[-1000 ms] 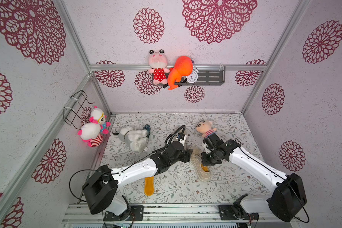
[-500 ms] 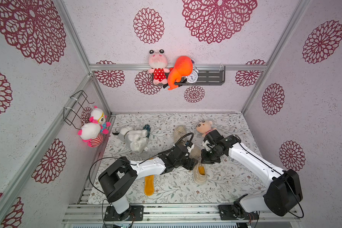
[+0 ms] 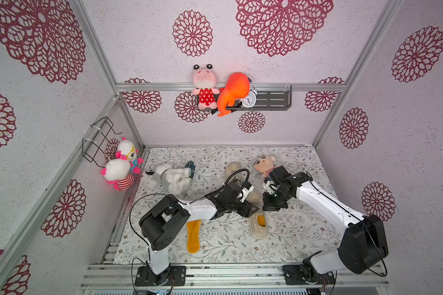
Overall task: Remove the insole from the shoe
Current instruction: Untie the shoelace on the shoe.
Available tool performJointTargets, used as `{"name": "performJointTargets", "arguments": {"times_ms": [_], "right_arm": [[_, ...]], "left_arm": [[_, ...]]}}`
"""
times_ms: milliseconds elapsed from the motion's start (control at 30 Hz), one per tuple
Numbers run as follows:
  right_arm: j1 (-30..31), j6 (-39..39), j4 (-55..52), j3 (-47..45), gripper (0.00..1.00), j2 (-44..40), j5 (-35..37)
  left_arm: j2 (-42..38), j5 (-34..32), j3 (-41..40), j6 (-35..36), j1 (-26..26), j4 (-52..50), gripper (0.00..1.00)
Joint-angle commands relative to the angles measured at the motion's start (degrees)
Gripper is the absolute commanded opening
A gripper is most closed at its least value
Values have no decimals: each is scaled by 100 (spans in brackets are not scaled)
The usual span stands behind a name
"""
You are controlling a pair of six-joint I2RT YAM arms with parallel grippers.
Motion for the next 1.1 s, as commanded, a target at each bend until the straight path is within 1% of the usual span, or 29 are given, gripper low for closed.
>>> {"name": "performJointTargets", "arguments": {"times_ms": [0,233,400,533,700,900,1067], "right_arm": [[-70,-217,-165,263,0,61,113],[-77,-328,-328,510,0,413,530],[-66,-310,-272,703,0,472,841],[-66,-325,-257,778,5,504,1118],[-70,-320,-129,676,10,559,1368],[-72,-307,17,559,22,552,1946],[-67,-294,-15,568,26,414,2079]], "left_arm": [[165,348,209,118,13,334,59],[233,625,212,114,-13,396,46],[281,709,229,144,-16,316,30],[298,769,240,143,-34,307,21],[359,758,314,134,-66,242,19],[455,628,394,89,-91,159,19],[492,522,437,67,-110,83,18]]}}
